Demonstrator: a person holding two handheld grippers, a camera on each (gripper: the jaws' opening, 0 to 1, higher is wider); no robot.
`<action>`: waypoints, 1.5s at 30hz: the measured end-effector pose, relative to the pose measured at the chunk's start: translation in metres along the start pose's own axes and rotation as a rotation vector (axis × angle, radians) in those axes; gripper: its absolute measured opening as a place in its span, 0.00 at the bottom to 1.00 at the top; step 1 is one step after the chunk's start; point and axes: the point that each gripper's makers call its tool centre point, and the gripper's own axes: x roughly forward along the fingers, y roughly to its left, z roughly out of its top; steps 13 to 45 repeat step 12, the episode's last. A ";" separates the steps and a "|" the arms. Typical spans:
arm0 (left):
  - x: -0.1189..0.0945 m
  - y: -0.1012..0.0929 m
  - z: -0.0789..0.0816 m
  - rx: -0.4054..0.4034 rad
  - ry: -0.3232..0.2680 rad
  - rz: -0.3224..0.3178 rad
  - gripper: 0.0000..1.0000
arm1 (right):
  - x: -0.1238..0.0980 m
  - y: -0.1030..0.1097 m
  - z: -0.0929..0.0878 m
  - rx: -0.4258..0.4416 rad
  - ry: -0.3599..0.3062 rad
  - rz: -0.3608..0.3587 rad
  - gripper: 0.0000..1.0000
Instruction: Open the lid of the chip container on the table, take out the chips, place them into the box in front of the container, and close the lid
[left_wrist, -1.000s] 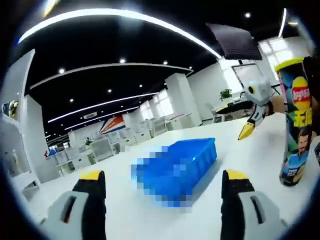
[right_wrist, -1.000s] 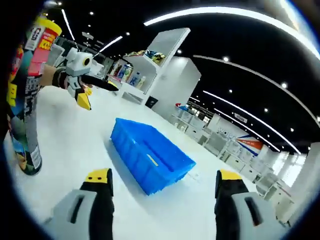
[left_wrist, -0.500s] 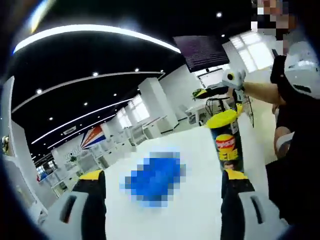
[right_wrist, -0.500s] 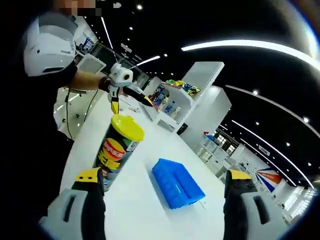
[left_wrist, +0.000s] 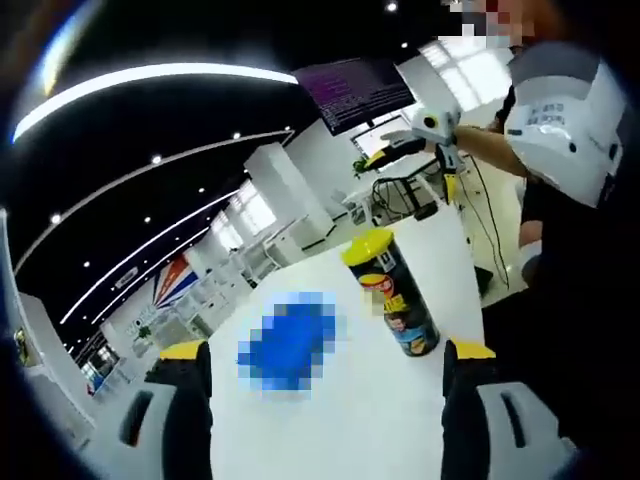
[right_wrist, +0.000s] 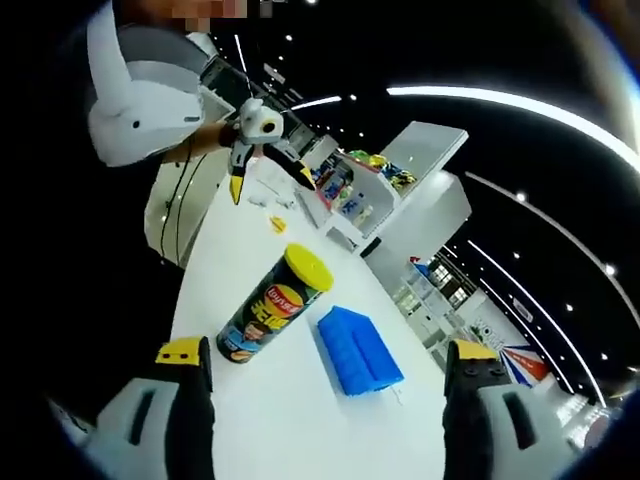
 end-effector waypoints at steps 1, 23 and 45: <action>0.001 0.000 -0.001 0.001 0.002 0.000 0.95 | -0.001 -0.001 -0.002 0.004 0.001 -0.001 0.94; 0.003 0.008 -0.001 -0.007 -0.018 0.016 0.95 | 0.008 0.000 -0.014 0.003 0.024 0.001 0.92; 0.003 0.008 -0.001 -0.007 -0.018 0.016 0.95 | 0.008 0.000 -0.014 0.003 0.024 0.001 0.92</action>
